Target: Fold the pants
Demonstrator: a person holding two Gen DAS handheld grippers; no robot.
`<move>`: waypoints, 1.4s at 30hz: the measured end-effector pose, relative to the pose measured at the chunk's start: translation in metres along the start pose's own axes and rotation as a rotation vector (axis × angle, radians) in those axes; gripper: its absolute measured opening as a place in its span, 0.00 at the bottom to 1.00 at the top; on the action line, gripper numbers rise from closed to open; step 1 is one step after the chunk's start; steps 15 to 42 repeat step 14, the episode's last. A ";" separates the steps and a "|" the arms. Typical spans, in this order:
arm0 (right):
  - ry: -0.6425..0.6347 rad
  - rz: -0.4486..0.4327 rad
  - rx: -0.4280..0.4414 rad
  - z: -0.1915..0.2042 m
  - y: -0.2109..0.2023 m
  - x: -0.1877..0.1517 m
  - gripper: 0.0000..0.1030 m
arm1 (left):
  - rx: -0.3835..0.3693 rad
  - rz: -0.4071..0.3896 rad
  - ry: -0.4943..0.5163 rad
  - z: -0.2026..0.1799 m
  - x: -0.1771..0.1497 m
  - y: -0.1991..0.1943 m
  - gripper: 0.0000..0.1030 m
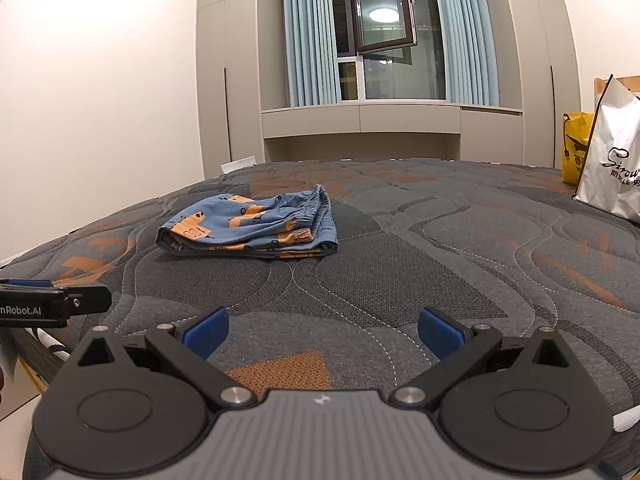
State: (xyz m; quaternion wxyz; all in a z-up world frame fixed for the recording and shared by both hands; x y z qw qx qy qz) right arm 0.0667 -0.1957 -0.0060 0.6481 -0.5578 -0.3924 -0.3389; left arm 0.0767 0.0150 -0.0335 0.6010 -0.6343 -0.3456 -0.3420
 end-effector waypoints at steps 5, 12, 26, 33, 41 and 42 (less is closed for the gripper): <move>-0.002 0.004 0.000 0.000 0.003 0.001 1.00 | -0.009 0.007 -0.001 -0.001 0.000 0.005 0.99; 0.001 0.016 0.002 -0.001 0.012 0.001 1.00 | -0.022 0.000 0.007 -0.003 0.002 0.009 0.99; 0.001 0.020 0.004 -0.001 0.014 0.001 1.00 | -0.020 0.002 0.006 -0.003 0.003 0.011 0.99; 0.001 0.020 0.004 -0.001 0.014 0.001 1.00 | -0.020 0.002 0.006 -0.003 0.003 0.011 0.99; 0.001 0.020 0.004 -0.001 0.014 0.001 1.00 | -0.020 0.002 0.006 -0.003 0.003 0.011 0.99; 0.001 0.020 0.004 -0.001 0.014 0.001 1.00 | -0.020 0.002 0.006 -0.003 0.003 0.011 0.99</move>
Point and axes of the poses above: each gripper's, at about its wrist camera, not at the fingertips, and y roughly the way its jaws point, z to its left, x to its top, the point moved 7 cm from there along y, roughly the way its jaws point, and after that the axes turned 6 degrees about z, right-handed, at the moved point
